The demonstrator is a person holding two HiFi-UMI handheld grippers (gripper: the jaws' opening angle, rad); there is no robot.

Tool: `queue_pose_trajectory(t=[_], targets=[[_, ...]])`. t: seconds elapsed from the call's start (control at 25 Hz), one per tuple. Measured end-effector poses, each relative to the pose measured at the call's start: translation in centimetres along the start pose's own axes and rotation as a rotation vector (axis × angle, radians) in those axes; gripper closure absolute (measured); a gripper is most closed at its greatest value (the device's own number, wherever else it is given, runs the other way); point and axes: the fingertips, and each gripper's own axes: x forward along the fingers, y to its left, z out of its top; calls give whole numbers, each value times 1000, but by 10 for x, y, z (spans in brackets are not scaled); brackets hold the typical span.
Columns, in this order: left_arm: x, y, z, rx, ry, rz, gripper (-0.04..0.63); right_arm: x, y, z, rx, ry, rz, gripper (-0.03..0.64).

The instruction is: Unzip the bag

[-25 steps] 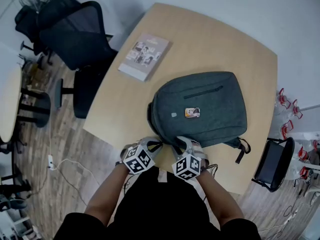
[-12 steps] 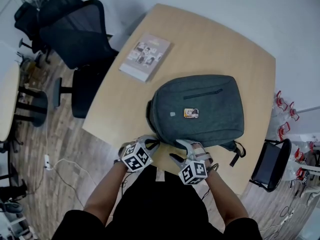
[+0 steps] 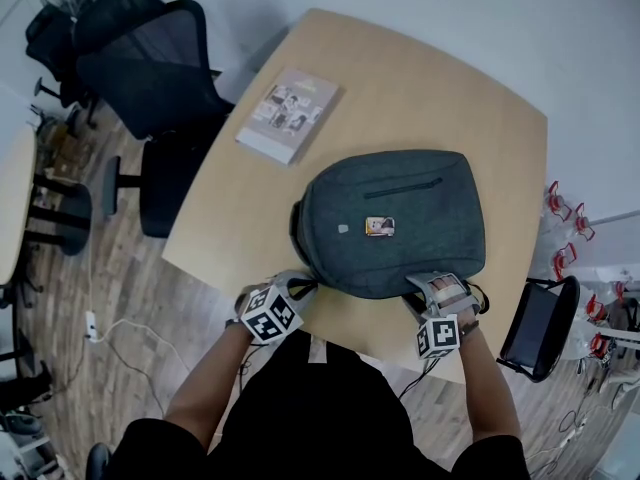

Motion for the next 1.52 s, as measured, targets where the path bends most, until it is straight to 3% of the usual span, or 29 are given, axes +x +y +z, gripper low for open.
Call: queue_pose_trajectory(t=[0.08, 0.24, 0.52, 0.72, 1.0, 1.24, 1.52], targets=[[0, -1, 0, -3, -5, 9, 569, 3, -1, 0, 13, 11, -18, 430], [0, -4, 0, -36, -17, 21, 568, 5, -7, 0, 158, 30, -21, 479], [-3, -5, -6, -39, 13, 47, 561, 9, -12, 17, 357, 38, 1, 491], [1, -16, -4, -19, 15, 18, 565, 16, -16, 36, 467, 32, 3, 492], [6, -25, 3, -69, -20, -6, 565, 24, -22, 60, 567, 19, -15, 494], [9, -27, 7, -68, -30, 0, 563, 31, -24, 82, 631, 23, -35, 495], [20, -40, 19, -75, -55, -21, 560, 34, -22, 89, 630, 40, -66, 494]])
